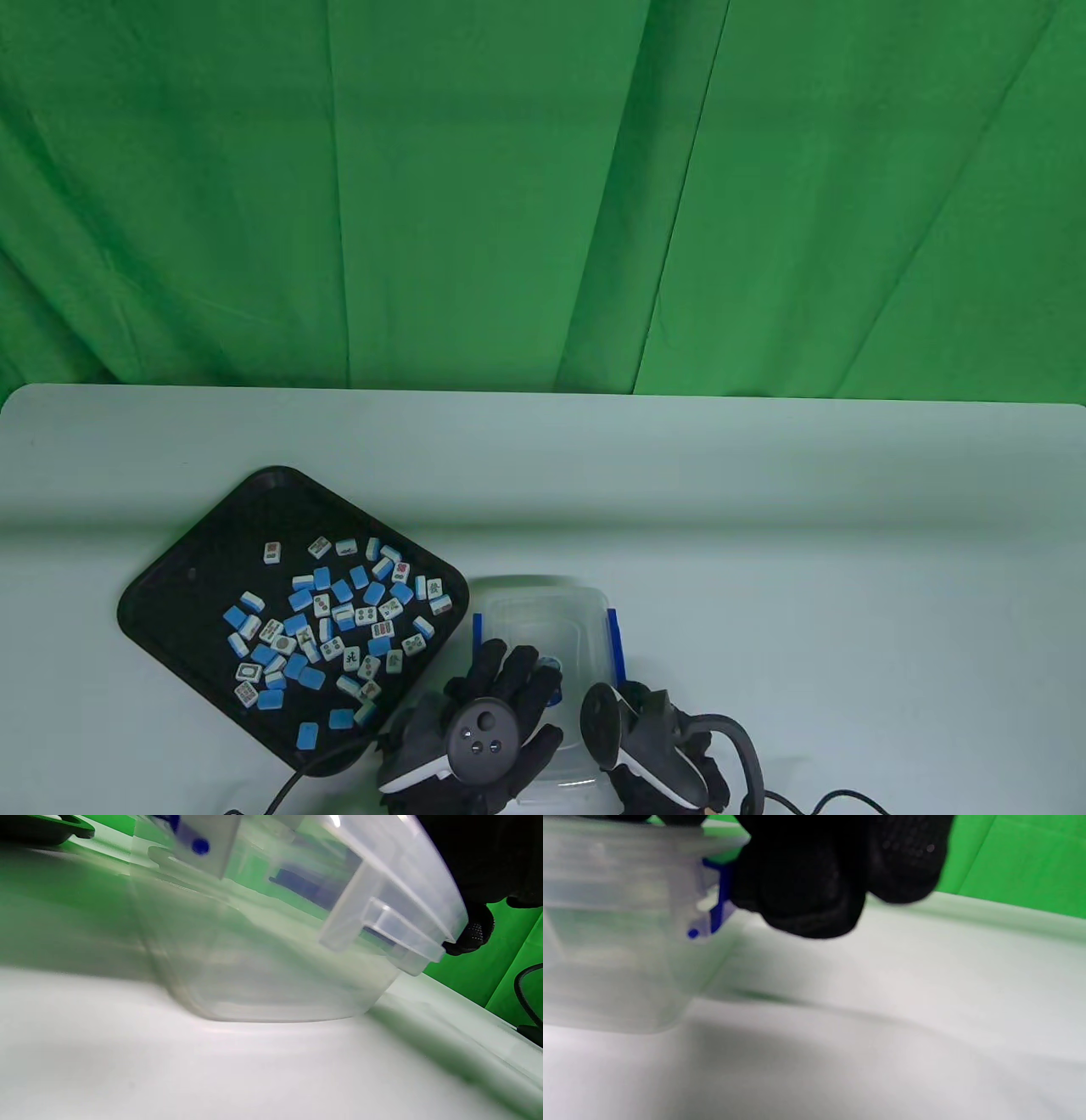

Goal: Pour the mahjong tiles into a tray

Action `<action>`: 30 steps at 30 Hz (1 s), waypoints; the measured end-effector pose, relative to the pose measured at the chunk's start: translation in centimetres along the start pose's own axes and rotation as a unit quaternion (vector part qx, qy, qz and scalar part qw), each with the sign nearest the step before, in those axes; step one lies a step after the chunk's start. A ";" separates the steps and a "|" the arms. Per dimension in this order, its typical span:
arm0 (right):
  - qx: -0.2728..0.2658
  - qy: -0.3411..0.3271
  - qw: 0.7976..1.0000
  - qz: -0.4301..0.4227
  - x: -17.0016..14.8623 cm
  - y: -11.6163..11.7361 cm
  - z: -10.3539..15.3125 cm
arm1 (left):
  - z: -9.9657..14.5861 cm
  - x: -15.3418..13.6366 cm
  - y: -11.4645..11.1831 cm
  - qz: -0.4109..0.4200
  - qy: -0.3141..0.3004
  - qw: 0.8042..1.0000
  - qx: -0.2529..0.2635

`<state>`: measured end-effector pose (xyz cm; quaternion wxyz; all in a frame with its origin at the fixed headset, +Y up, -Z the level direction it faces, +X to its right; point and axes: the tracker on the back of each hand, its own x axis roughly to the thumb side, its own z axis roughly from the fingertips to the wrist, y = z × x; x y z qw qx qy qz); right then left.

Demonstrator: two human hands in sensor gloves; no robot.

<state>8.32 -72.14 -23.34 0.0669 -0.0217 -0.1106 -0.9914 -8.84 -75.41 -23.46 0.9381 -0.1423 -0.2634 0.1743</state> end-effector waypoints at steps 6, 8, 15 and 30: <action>-0.021 0.003 0.999 0.036 0.8 0.0 0.3 | 0.0 0.0 0.0 -0.001 0.001 1.000 0.000; -0.025 0.004 0.999 0.045 0.9 0.0 0.3 | 0.0 0.0 0.0 -0.001 0.001 1.000 0.000; -0.038 0.007 0.998 0.050 1.3 -0.1 0.5 | -0.1 0.0 0.0 0.000 0.000 1.000 0.000; -0.020 -0.005 1.000 0.022 0.5 -0.1 0.2 | 0.0 0.0 0.0 -0.004 -0.002 1.000 0.003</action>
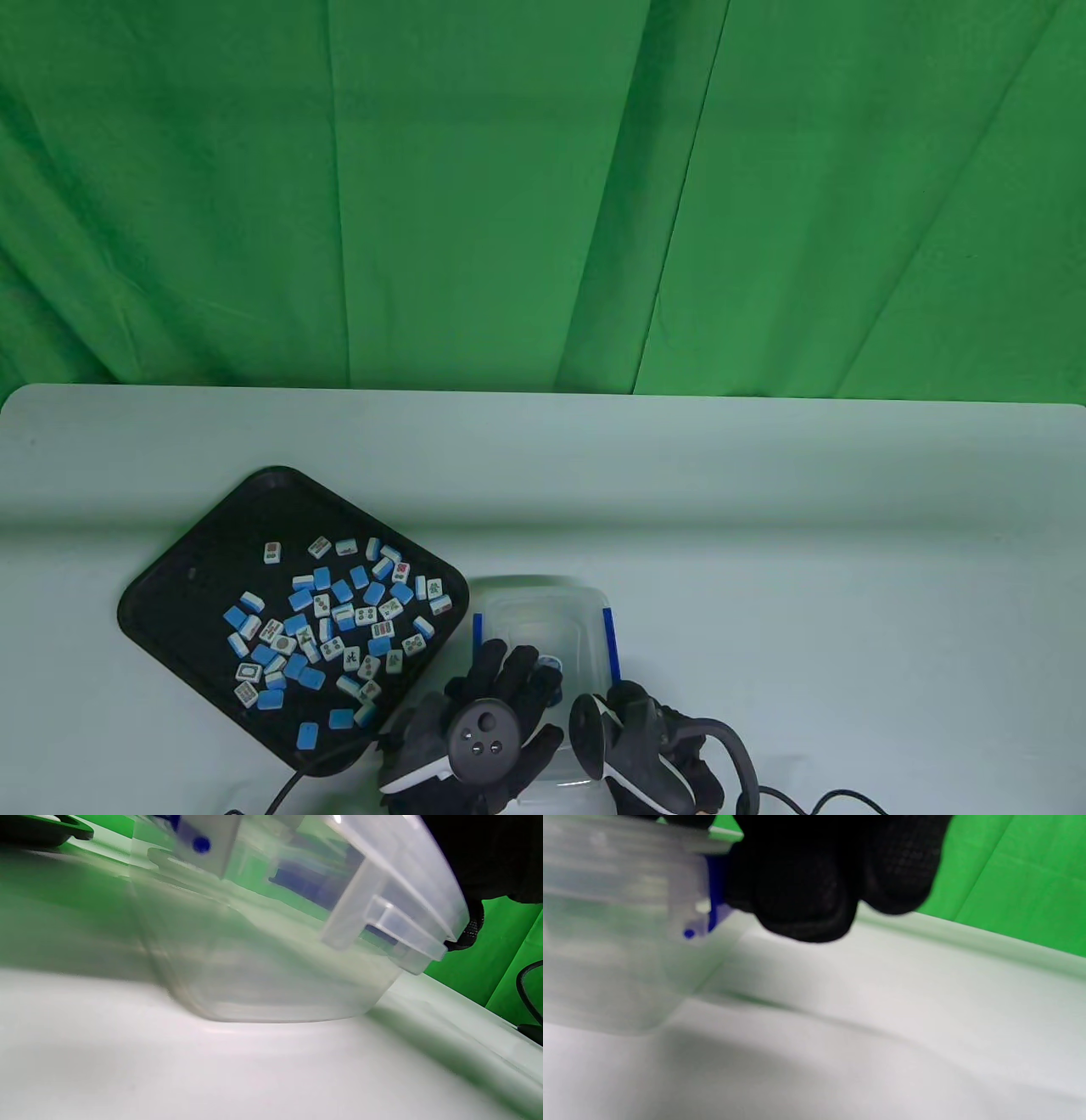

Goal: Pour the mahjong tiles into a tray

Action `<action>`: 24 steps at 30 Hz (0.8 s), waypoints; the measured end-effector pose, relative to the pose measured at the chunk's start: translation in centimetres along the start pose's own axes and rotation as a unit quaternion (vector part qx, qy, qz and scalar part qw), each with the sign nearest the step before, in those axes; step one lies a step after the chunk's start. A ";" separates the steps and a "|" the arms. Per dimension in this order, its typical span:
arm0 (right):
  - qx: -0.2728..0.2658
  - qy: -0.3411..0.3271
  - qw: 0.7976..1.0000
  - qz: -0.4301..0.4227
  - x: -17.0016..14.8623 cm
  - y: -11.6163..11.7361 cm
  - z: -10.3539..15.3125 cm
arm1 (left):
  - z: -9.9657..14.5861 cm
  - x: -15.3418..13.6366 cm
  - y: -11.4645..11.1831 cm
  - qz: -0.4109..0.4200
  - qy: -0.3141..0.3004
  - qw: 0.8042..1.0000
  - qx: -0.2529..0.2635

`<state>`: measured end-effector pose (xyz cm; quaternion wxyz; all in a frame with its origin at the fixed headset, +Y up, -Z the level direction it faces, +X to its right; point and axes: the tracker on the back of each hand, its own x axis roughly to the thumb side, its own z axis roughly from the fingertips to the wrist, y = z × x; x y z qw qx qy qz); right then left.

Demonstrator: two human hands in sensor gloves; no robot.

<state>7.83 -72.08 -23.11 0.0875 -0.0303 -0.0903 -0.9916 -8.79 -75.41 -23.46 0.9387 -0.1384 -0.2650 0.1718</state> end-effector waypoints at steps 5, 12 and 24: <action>0.021 0.006 0.997 -0.074 -2.3 -0.2 -0.4 | 1.0 0.4 1.5 -0.052 0.015 0.996 0.073; -0.135 -0.030 0.983 -0.121 -4.4 -1.6 0.6 | 2.7 -0.6 3.7 -0.110 0.050 0.990 0.078; -0.066 -0.202 0.974 -0.085 -2.6 -0.3 0.4 | 2.7 -1.8 3.9 -0.099 0.053 0.992 0.050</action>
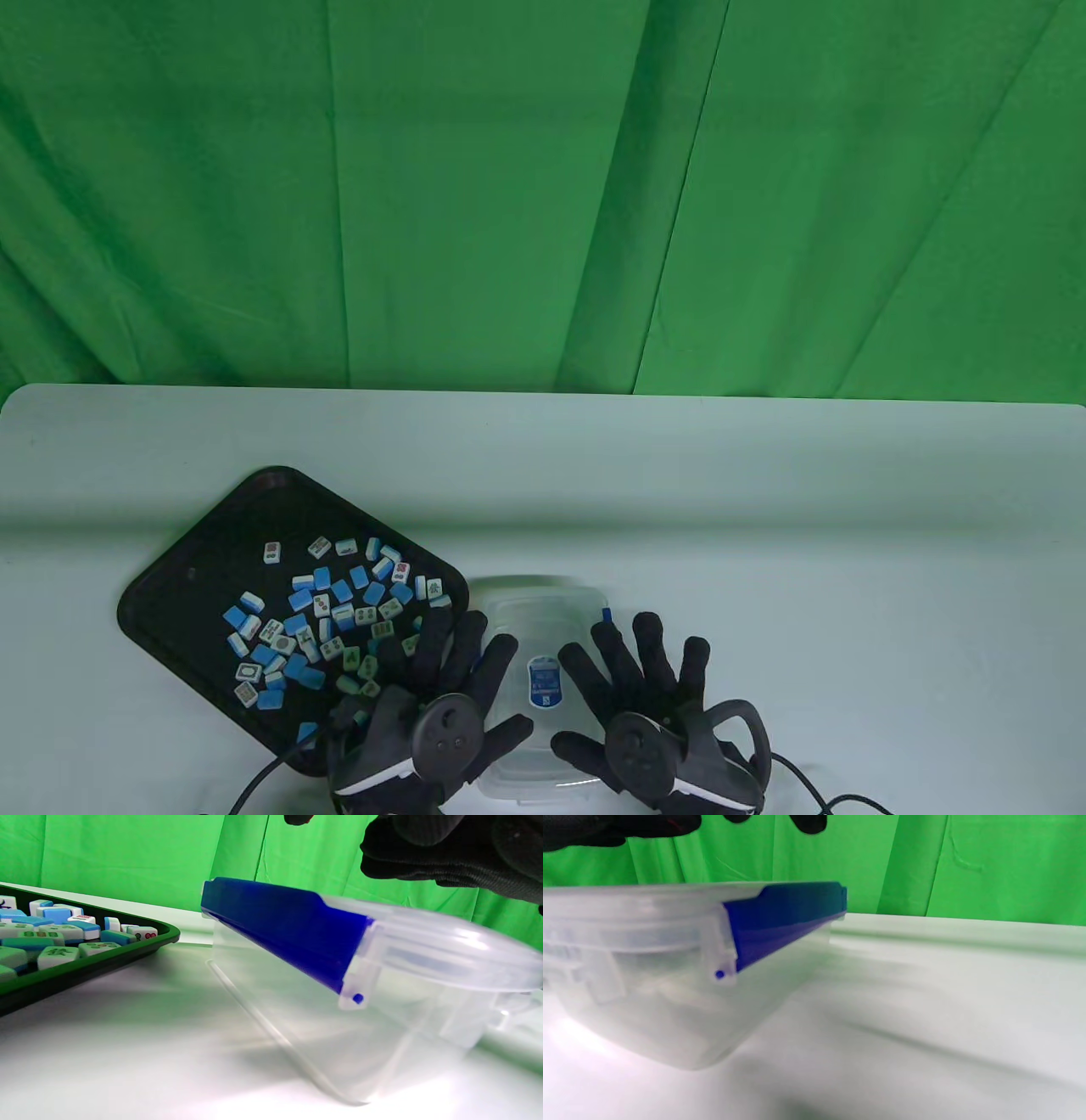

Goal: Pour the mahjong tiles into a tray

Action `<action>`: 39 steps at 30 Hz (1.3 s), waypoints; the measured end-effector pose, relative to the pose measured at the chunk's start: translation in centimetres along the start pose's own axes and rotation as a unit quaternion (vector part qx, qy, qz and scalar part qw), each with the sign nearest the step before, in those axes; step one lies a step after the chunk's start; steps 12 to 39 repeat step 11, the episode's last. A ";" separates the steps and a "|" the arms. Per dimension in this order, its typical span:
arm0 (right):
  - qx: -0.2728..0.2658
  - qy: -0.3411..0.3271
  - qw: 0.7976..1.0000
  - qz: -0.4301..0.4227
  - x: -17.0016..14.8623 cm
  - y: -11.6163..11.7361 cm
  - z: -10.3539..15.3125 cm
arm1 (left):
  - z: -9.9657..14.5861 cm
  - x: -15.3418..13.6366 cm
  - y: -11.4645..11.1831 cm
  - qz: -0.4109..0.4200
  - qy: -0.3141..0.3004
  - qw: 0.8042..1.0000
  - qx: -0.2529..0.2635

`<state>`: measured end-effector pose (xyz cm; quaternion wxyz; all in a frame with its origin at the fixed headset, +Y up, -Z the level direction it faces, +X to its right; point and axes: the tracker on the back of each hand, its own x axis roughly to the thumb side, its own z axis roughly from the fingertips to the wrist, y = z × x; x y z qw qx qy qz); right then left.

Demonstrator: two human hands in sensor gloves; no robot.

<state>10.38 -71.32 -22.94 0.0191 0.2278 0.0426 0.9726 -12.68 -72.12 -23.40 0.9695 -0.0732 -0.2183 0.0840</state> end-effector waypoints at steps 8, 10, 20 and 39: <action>0.030 -0.012 0.999 0.015 0.2 0.0 0.1 | -0.2 -0.2 -0.4 -0.002 0.007 1.000 -0.011; 0.039 -0.011 0.999 0.021 0.2 -0.1 0.1 | -0.3 -0.3 -0.5 -0.002 0.007 1.000 -0.014; 0.040 -0.012 0.999 0.020 0.2 -0.1 0.1 | -0.3 -0.3 -0.5 -0.002 0.007 1.000 -0.014; 0.040 -0.012 0.999 0.020 0.2 -0.1 0.1 | -0.3 -0.3 -0.5 -0.002 0.007 1.000 -0.014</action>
